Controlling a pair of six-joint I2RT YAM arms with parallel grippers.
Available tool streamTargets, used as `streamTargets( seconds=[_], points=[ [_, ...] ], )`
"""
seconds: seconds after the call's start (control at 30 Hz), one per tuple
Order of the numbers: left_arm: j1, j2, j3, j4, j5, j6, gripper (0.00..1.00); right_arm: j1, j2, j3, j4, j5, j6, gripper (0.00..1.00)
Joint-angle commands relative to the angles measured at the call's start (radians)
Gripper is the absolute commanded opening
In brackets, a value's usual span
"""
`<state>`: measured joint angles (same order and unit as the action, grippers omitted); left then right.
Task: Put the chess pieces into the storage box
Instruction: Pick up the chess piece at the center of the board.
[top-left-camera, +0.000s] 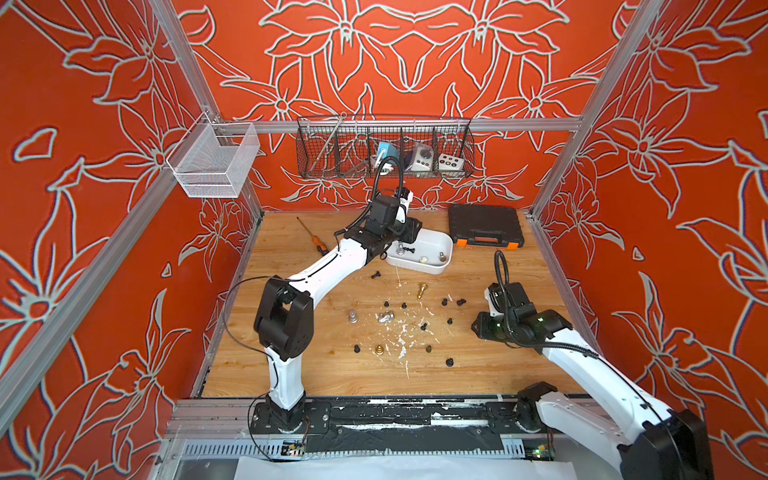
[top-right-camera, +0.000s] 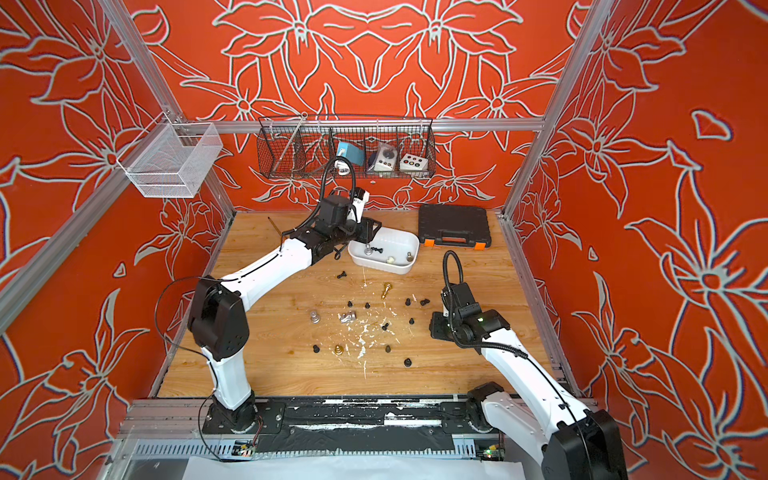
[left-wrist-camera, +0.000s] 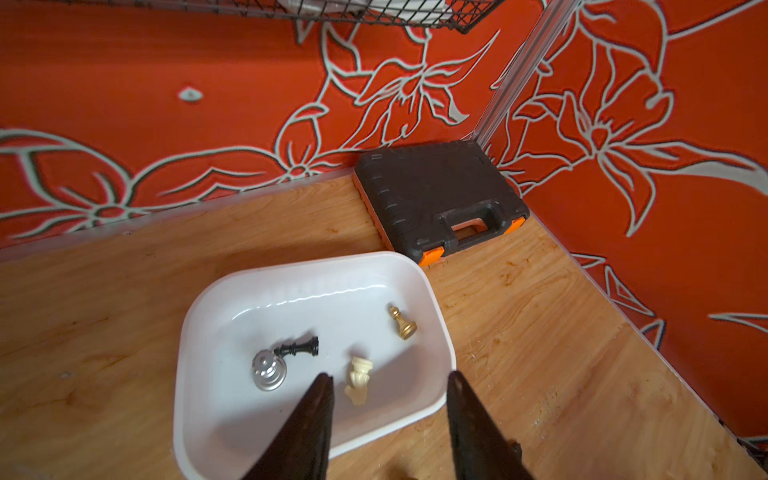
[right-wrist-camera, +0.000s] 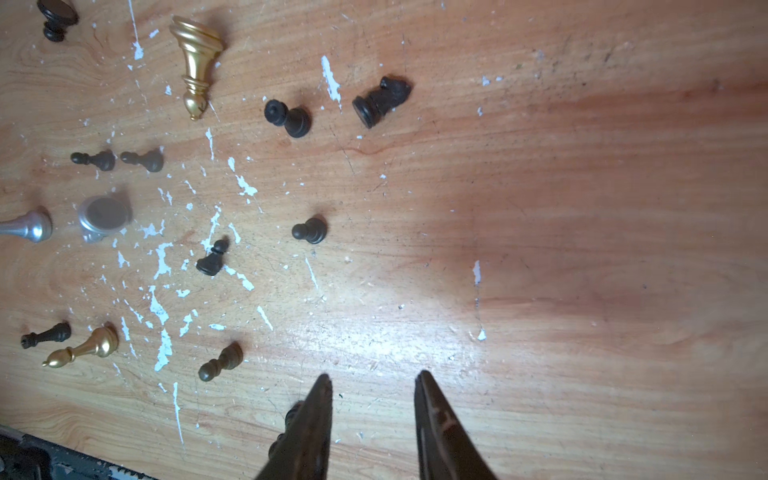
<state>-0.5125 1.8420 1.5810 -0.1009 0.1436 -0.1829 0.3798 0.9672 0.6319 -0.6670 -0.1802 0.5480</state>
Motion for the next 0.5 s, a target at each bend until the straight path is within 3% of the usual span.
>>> streamTargets(
  seconds=[0.0, 0.47],
  points=[
    [-0.006, -0.092, -0.085, 0.038, -0.017, 0.007, 0.46, 0.005, 0.012, 0.037, -0.03, 0.027, -0.018, 0.36],
    [-0.003, -0.39, -0.494, 0.04, -0.113, -0.019, 0.5, 0.005, 0.094, 0.108, -0.039, 0.028, -0.072, 0.35]
  ],
)
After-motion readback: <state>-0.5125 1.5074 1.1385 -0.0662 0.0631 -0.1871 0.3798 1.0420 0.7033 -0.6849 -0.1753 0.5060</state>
